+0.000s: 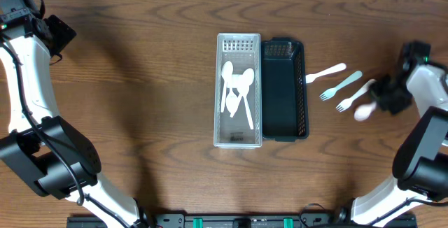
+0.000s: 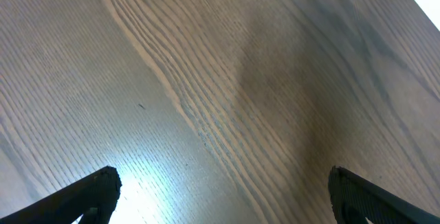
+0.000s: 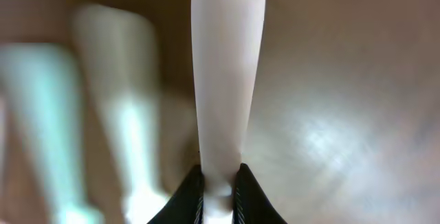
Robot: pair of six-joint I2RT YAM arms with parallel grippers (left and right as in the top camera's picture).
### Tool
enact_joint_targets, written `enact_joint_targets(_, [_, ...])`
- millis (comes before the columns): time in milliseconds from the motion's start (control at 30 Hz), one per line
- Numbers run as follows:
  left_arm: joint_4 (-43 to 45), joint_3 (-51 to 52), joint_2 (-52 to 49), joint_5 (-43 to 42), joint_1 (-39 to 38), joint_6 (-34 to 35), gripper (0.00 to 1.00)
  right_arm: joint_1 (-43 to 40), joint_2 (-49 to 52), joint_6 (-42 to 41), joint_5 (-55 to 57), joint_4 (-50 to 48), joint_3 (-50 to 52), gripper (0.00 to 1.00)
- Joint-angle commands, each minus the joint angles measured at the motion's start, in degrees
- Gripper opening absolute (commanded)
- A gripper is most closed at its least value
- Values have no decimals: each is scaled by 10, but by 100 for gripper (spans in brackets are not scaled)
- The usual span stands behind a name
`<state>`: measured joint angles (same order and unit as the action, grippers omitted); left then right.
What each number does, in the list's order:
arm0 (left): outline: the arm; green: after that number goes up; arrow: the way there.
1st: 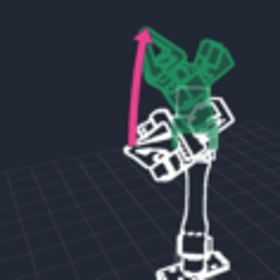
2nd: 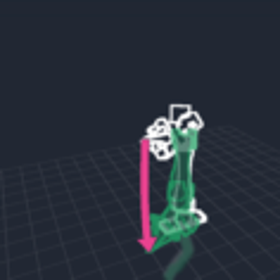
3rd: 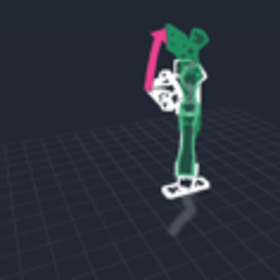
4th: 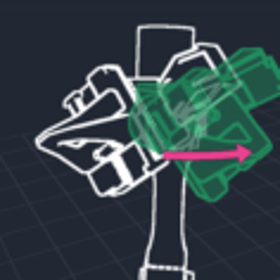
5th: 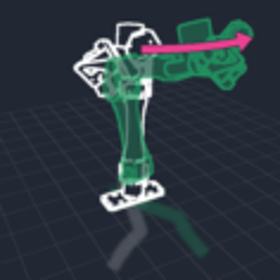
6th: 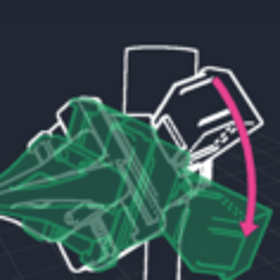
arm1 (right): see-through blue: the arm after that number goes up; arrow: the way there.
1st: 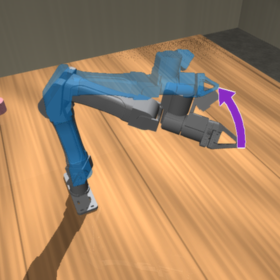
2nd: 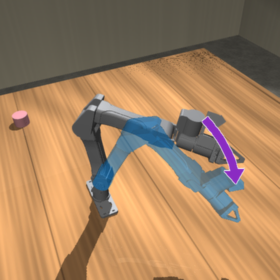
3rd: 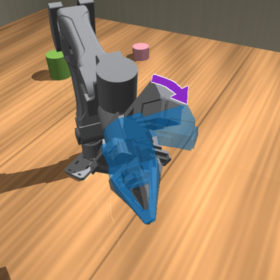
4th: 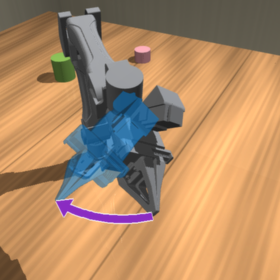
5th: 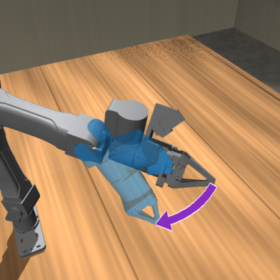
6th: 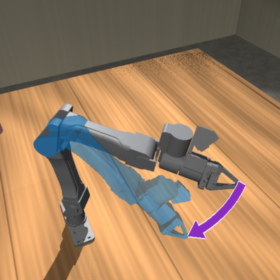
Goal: Pack container
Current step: 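Grasp the white spoon handle with the right gripper and lift, then carry the spoon into the dark basket and release it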
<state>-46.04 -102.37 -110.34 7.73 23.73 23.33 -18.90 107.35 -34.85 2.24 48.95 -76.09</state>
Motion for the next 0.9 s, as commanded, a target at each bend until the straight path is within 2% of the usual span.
enact_joint_targets(0, [0,-10,10,7,0,-5,98,56,-42,115,0,-1,-72,1])
enact_joint_targets(133, [0,-10,10,7,0,-5,98,108,-43,170,-70,-12,-116,1])
enact_joint_targets(233, [0,-10,10,7,0,-5,98,154,-40,165,-98,-19,-116,1])
enact_joint_targets(433, [0,-10,10,7,0,-5,98,250,-34,166,-96,-28,-116,1])
enact_joint_targets(533, [0,-10,10,7,0,-5,98,283,-34,198,-98,-35,-116,1])
enact_joint_targets(700, [0,-10,10,7,0,-5,98,330,-26,256,-93,-36,-104,1])
enact_joint_targets(867, [0,-10,10,7,0,-5,98,346,-11,255,-88,-75,-55,2])
